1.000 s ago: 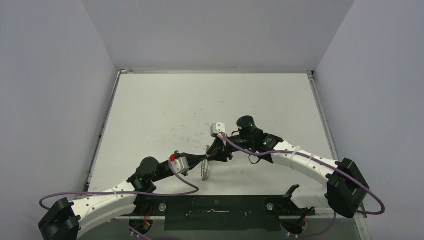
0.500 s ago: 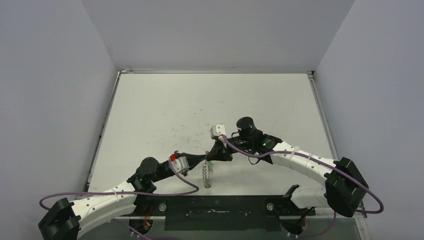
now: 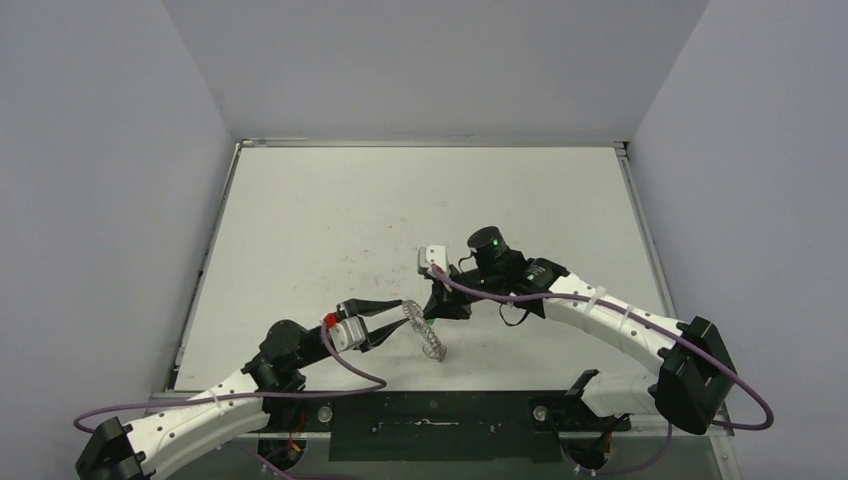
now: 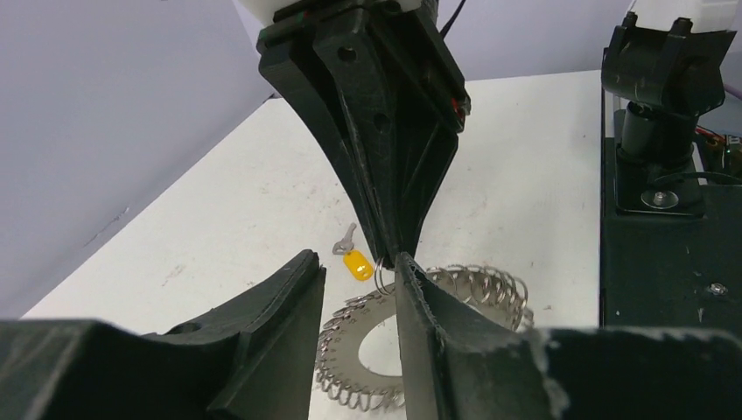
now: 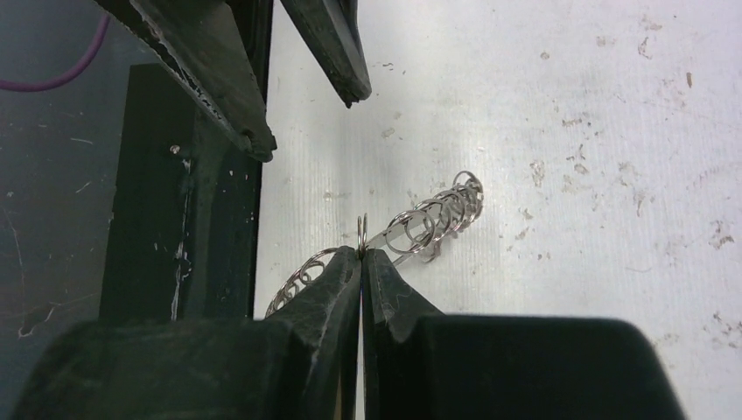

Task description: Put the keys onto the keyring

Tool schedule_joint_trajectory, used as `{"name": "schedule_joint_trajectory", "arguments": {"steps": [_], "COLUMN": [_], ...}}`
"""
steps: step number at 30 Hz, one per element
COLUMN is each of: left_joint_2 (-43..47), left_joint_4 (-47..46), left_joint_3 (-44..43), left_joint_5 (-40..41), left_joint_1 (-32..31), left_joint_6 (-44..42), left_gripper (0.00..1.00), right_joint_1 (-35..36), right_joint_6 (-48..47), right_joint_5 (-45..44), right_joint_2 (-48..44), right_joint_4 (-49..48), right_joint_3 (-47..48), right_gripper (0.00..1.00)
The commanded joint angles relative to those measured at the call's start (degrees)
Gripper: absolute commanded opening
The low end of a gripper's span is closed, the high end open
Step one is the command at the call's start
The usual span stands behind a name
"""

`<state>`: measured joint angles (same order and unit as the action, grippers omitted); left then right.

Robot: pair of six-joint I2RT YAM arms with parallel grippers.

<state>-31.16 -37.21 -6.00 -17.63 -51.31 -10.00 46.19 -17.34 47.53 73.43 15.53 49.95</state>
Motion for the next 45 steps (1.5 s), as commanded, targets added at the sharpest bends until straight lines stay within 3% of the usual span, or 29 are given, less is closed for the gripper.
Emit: {"name": "schedule_joint_trajectory", "arguments": {"steps": [1,6,13,23,37,45], "left_joint_2": [0.95,-3.05,-9.15,-12.83,-16.14,-15.44], "left_joint_4": [9.27,19.61,19.91,21.34,17.50,14.82], "left_joint_3": [-4.99,-11.04,-14.25,-15.84,-15.85,-14.53], "left_joint_5": [0.24,-1.86,-3.67,-6.55,-10.32,-9.87], "left_joint_1": [-0.16,-0.19,-0.19,-0.19,-0.20,-0.19], "left_joint_6": [-2.49,-5.31,-7.02,-8.50,-7.93,-6.67], "left_gripper": [0.34,0.36,0.37,0.15,0.11,0.20], "right_joint_1": [0.25,2.13,6.80,8.13,8.36,8.30], "right_joint_6": [-2.42,-4.14,-5.09,-4.39,-3.49,-3.40], "right_joint_5": [-2.84,-7.79,-14.36,-15.05,-14.73,-14.42], "right_joint_2": [-1.74,0.84,5.57,6.54,7.42,8.22], "right_joint_4": [7.48,17.61,25.53,24.68,23.58,23.34], "right_joint_3": [7.15,13.59,20.27,21.15,21.16,21.05], "right_gripper": [0.00,0.00,0.00,0.00,0.00,0.00]}}
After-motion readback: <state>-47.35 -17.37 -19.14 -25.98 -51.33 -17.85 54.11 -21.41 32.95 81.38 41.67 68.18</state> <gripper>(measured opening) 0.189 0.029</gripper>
